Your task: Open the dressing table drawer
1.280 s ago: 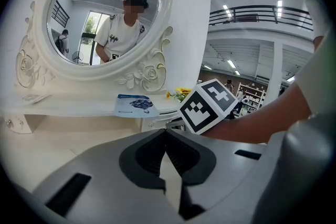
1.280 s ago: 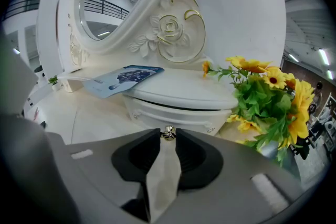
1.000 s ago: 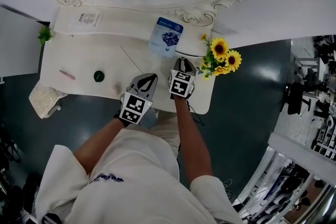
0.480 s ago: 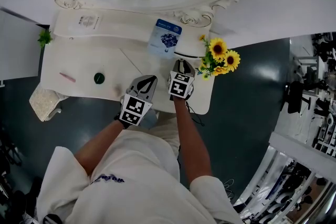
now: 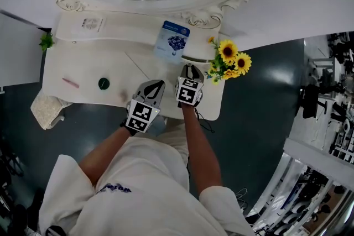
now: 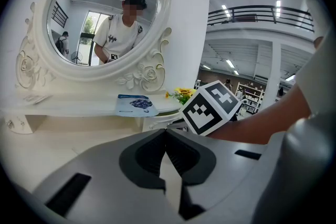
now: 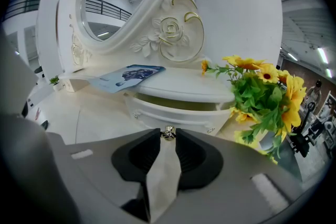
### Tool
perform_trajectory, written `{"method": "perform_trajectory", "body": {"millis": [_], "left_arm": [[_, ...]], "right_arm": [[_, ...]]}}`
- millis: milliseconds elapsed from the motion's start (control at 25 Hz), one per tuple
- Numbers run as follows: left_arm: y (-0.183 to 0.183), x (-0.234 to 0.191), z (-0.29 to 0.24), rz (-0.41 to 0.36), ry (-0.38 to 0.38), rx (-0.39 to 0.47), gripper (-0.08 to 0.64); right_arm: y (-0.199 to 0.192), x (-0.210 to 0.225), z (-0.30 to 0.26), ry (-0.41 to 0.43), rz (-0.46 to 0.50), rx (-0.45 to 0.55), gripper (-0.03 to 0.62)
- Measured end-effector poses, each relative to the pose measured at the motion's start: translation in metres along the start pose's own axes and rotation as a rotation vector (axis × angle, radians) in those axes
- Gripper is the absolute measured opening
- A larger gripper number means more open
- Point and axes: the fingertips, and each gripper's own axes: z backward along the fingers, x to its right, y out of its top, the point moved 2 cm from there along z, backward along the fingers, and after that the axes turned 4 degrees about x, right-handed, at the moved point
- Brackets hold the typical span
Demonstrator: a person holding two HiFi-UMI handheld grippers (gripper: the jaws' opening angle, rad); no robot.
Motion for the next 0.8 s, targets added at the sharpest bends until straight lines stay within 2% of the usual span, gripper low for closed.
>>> {"method": "perform_trajectory", "body": {"millis": [800], "left_arm": [[-0.0063,0.0068,0.0033,-0.005,-0.008,-0.008,0.009]], "right_arm": [[-0.0086,-0.0008,0.0041,0.018,0.008,-0.015,0.097]]}}
